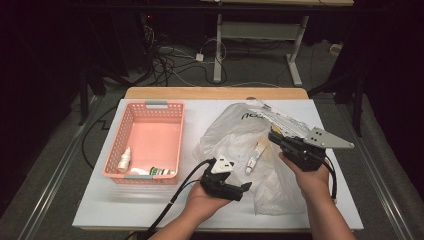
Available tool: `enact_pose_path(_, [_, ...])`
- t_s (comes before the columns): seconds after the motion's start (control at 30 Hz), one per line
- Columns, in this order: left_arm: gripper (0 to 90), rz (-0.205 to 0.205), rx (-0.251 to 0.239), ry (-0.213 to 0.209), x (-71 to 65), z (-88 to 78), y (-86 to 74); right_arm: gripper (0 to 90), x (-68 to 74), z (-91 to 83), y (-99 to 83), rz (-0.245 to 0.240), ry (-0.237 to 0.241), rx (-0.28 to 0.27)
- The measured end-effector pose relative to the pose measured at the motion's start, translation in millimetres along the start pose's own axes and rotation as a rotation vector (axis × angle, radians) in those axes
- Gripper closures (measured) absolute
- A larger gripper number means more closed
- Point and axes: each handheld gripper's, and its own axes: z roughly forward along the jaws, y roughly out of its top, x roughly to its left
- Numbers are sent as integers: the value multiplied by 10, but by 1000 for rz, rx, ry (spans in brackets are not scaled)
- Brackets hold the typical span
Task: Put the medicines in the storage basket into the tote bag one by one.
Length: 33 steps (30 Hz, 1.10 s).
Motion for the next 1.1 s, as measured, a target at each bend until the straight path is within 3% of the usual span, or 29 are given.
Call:
enact_pose_path(0.1, [0, 9, 19, -8, -17, -80, -18, 900, 1, -1, 2, -2, -1, -3])
enact_pose_path(0.57, [0, 11, -33, 46, 60, -644, -140, 900, 2, -1, 1, -2, -3, 0])
enact_pose_path(0.9, [8, -29, -41, 101, 280, -980, -255, 900, 5, -6, -1, 3, -6, 0])
enact_pose_path(0.97, [23, -34, -45, 128, 326, -1037, -285, 900, 4, -8, -2, 7, -8, 2])
enact_pose_path(1.1, [91, -71, -58, 141, 466, -1191, -341, 900, -10, -4, -13, 11, -6, 3])
